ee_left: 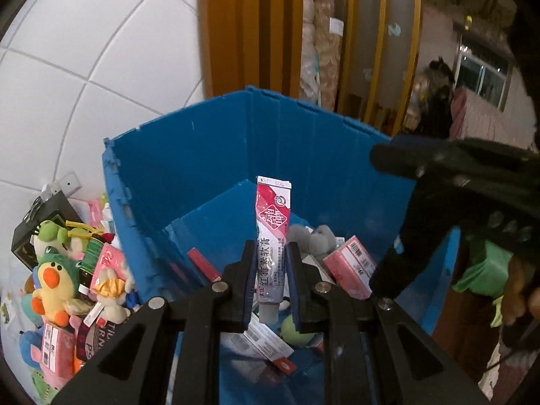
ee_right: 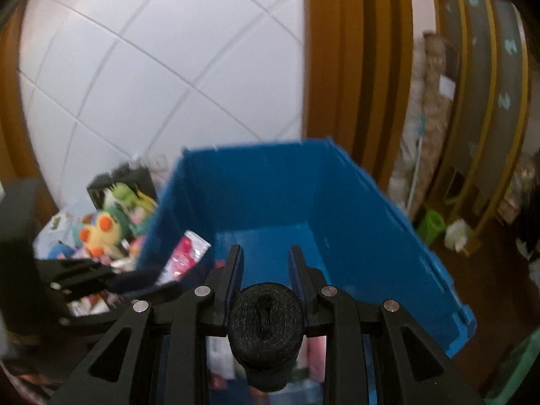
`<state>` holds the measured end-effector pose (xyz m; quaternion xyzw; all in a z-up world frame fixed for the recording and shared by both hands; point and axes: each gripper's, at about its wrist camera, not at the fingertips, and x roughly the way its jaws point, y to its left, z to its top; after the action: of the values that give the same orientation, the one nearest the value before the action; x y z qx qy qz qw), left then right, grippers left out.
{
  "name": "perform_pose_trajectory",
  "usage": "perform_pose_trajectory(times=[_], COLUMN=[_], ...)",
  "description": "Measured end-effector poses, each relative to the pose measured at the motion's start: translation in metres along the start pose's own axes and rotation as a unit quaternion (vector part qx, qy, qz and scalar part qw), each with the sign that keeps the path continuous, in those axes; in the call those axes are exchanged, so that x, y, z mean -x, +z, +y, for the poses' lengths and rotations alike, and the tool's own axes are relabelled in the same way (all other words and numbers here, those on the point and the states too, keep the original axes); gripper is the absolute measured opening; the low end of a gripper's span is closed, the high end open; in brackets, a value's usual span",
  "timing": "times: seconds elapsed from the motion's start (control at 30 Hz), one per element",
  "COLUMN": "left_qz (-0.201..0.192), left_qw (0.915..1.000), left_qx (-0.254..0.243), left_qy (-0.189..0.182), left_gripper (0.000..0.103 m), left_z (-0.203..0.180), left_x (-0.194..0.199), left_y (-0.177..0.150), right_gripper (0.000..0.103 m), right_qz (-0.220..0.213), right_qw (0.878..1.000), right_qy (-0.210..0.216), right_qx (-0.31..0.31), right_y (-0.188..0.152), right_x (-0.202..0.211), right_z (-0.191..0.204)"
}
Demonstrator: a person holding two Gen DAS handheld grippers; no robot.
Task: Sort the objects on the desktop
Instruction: 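Carry the tube and black roll over the blue crate and open both grippers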
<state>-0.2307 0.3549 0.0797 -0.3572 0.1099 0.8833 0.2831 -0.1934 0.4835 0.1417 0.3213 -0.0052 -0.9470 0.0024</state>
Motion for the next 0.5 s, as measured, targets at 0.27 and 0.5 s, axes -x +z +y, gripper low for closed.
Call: perform_pose_trajectory(times=[0.27,0.5], left_qz=[0.027,0.031], left_qw=[0.9989,0.9967], left_qx=[0.006,-0.003], left_qy=[0.037,0.075], left_gripper=[0.017,0.021], left_z=[-0.014,-0.020], left_x=[-0.018,-0.017], left_y=[0.001,0.005], right_gripper=[0.027,0.030], right_qz=[0.060,0.079], right_qw=[0.998,0.996], right_qy=[0.027,0.022], right_qx=[0.015,0.037], right_y=[-0.036,-0.046], right_x=[-0.051,-0.071], right_z=[-0.037,-0.042])
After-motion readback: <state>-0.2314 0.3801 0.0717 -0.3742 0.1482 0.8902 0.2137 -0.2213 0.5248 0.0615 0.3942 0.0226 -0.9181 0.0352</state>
